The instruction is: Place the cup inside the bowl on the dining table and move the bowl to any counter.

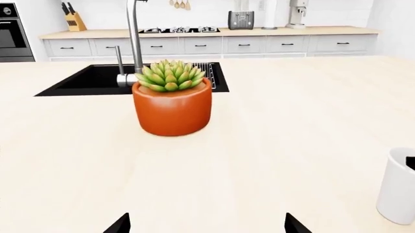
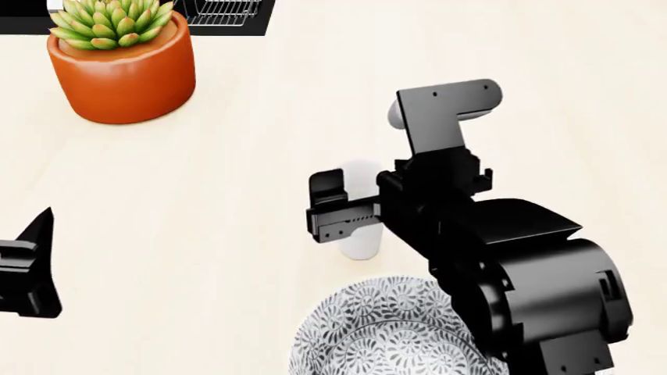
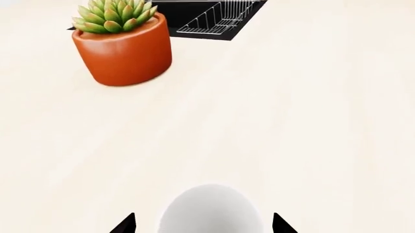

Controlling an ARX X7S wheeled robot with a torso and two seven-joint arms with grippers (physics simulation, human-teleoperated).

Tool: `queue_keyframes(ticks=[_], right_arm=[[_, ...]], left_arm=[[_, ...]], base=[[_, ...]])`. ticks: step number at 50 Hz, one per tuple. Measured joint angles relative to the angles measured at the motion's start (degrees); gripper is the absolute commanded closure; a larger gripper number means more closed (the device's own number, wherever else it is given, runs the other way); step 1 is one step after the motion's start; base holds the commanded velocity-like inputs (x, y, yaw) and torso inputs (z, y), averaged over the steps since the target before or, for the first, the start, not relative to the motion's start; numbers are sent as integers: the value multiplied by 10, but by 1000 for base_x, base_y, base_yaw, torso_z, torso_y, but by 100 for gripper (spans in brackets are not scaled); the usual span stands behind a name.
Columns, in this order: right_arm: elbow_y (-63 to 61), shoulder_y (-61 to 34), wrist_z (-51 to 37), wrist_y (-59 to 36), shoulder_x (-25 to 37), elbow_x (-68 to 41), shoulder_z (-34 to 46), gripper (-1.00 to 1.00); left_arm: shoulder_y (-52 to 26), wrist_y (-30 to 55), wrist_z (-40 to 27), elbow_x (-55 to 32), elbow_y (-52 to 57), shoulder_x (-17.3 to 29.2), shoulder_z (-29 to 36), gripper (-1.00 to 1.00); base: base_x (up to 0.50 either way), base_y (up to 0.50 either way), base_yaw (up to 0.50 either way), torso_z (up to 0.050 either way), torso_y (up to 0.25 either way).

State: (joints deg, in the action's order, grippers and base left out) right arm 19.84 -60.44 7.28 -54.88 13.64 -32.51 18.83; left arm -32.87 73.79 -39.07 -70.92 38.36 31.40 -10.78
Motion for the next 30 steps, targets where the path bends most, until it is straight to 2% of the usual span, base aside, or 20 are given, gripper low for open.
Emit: queue_keyframes(ticks=[30], right_arm=[[75, -37, 16, -4, -9, 9, 28, -100]], left_arm=[[8, -27, 1, 11, -10, 5, 23, -100]], base=[[0, 0, 0, 0, 0]])
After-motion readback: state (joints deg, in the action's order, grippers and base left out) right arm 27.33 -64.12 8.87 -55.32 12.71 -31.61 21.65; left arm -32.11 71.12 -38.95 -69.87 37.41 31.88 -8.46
